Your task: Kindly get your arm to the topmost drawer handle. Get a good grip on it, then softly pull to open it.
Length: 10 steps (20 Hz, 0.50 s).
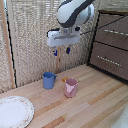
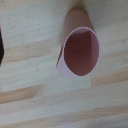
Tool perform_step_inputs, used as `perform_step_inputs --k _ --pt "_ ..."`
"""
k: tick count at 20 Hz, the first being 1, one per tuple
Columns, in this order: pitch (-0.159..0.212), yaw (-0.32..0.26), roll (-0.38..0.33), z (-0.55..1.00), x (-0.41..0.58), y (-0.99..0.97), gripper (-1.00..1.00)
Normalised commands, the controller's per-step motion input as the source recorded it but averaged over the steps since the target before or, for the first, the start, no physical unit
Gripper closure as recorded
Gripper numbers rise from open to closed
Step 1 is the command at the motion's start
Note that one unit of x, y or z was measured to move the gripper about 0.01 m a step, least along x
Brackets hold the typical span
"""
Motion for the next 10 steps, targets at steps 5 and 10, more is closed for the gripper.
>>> perform_step_inputs --k 5,10 --pt "-0.039 0.041 -0.131 0.36 -0.05 -0.28 -1.0" --pt "-0.025 0.058 -0.186 0.48 -0.193 -0.39 -1.0"
